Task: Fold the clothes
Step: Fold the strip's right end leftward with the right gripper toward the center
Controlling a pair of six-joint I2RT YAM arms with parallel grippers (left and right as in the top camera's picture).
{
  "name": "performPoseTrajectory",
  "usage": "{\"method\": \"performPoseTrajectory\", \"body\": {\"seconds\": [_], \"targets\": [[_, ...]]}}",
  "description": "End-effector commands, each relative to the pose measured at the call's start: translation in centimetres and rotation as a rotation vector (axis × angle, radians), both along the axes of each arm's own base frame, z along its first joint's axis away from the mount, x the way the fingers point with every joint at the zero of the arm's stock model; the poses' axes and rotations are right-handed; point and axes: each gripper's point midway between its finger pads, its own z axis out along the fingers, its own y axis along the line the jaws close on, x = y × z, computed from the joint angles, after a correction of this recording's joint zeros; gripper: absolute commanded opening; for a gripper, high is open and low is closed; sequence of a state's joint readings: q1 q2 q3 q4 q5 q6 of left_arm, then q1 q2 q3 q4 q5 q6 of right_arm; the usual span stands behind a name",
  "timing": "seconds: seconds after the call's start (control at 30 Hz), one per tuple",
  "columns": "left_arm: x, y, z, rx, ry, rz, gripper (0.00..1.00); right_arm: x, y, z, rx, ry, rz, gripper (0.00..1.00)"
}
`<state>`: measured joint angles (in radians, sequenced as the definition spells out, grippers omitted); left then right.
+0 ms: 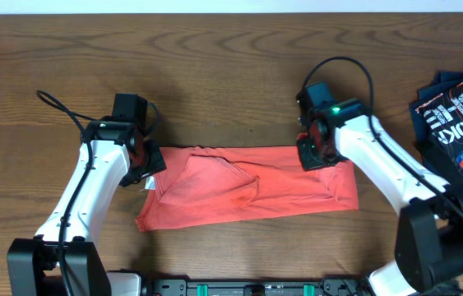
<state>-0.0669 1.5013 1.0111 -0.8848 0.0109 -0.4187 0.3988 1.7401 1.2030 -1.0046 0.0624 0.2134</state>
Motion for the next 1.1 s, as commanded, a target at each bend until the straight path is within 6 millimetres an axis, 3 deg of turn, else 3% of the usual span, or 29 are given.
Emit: {"method": "performPoseTrajectory", "body": {"seconds": [0.0,0.47,0.6,0.77,0.93,1.07], "targets": [[0.6,0.5,0.9,0.018,-0.031,0.007,0.56,-0.4,1.6,-0.4,0.025,0.022,0.017,0.01],[0.6,0.5,0.9,0.018,-0.031,0.007,0.56,-1.3,5.0,-0.4,0.117,0.036,0.081,0.02],[0.6,0.5,0.9,0.018,-0.031,0.007,0.56,-1.3,5.5,-0.4,0.122,0.027,0.094,0.12],[0.6,0.5,0.9,0.018,-0.031,0.007,0.56,-1.7,6.6,-0.3,0.177,0.047,0.103,0.40],[0.6,0.5,0.9,0.018,-0.031,0.007,0.56,-2.7,9.7,0.5,0.362,0.090,0.246,0.42],[0.6,0.5,0.9,0.018,-0.031,0.007,0.56,-1.6,8.8,0.4,0.299,0.039,0.237,0.40]]}}
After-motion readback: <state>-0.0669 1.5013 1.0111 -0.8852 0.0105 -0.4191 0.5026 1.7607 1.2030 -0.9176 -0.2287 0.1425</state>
